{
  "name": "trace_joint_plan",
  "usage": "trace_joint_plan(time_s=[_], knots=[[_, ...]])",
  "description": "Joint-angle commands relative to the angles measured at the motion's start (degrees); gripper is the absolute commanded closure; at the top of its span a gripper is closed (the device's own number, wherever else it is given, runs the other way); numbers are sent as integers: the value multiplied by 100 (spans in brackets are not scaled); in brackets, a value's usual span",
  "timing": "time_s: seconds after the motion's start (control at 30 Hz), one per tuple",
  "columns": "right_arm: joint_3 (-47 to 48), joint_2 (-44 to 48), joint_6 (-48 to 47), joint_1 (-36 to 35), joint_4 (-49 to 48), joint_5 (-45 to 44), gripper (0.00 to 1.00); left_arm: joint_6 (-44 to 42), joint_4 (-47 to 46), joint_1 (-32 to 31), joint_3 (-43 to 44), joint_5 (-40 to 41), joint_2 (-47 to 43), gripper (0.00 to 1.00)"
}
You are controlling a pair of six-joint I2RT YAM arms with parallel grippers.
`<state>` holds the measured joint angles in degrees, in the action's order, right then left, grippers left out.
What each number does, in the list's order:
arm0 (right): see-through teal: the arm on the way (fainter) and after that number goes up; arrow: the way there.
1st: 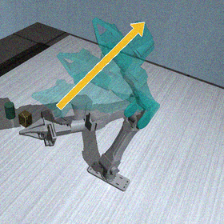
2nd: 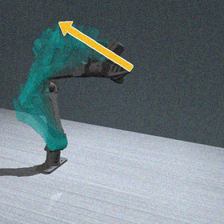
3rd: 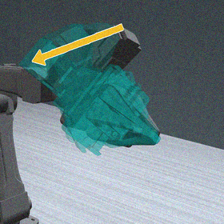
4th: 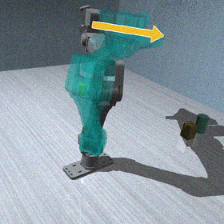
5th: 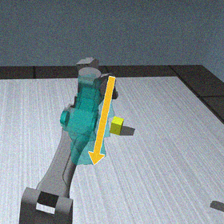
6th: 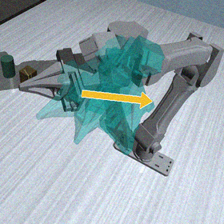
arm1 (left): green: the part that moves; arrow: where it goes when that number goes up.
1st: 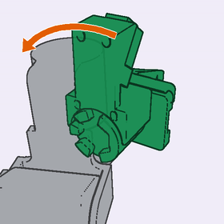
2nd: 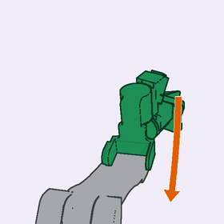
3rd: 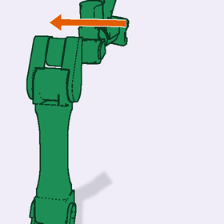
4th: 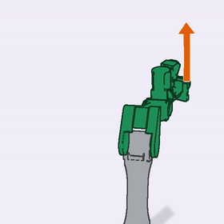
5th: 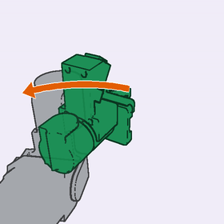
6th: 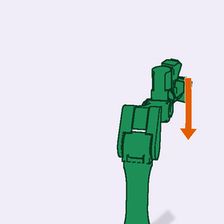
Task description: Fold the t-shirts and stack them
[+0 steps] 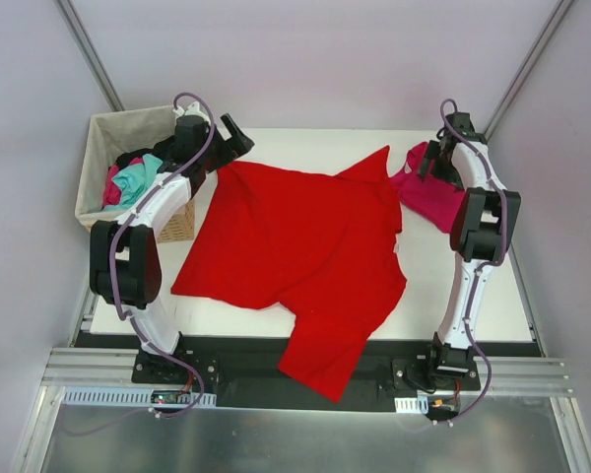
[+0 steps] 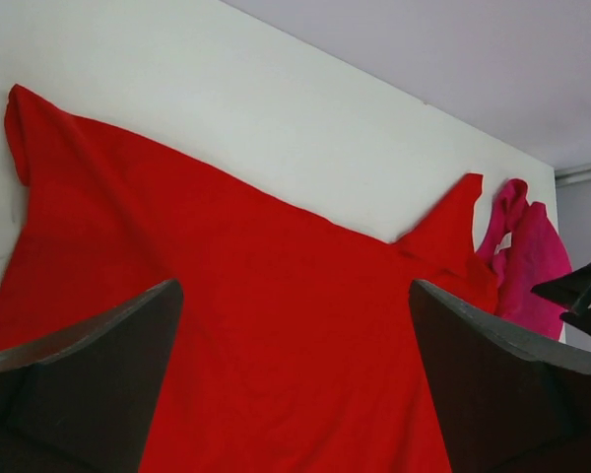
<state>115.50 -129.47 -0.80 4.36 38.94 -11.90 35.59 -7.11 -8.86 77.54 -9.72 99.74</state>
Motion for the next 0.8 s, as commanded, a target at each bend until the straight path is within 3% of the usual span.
trace_joint_plan(time_s=[0.0, 0.3, 0.6, 0.77], knots=[[649, -87, 282, 109, 764, -330, 4, -290, 96, 69, 200, 84, -17, 1], [157, 63, 247, 118, 940, -874, 4, -167, 114, 113, 297, 31, 265, 1], [683, -719, 185, 188, 1239, -1138, 4, -193, 122, 122, 306, 92, 265, 2], [1527, -1203, -68, 232, 1511, -1385, 4, -272, 219, 130, 411, 207, 326, 1]])
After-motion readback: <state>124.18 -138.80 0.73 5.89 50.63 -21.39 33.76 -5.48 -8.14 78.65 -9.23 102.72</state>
